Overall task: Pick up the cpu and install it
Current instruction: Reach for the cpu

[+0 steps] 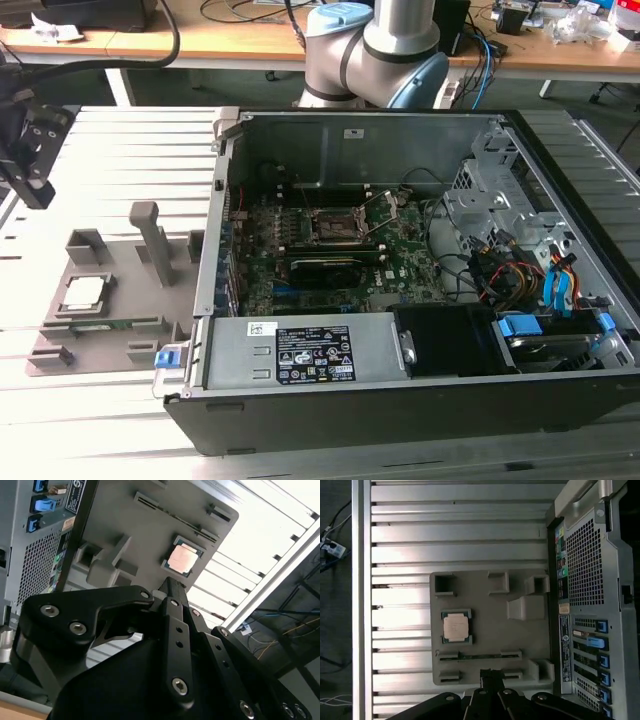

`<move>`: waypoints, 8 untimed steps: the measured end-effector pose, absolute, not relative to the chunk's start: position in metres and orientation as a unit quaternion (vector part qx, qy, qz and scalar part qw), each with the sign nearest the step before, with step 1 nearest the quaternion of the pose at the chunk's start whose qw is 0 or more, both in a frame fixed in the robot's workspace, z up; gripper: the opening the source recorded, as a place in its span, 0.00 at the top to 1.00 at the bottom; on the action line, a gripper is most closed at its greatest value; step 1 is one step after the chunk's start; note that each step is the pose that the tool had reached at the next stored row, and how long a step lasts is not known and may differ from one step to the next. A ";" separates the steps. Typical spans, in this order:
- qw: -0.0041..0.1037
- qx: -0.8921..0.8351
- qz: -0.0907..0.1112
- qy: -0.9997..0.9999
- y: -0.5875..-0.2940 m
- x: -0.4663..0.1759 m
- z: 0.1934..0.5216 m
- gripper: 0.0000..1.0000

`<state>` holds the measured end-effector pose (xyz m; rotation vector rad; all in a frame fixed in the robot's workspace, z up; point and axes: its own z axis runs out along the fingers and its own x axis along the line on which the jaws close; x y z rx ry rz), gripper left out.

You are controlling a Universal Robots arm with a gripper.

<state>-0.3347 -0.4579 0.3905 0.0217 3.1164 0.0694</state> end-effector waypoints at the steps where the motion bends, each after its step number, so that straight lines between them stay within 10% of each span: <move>1: 0.012 -0.002 0.022 1.000 -0.458 -0.335 0.391 0.89; 8: 0.011 -0.028 0.022 0.999 -0.448 -0.341 0.390 0.89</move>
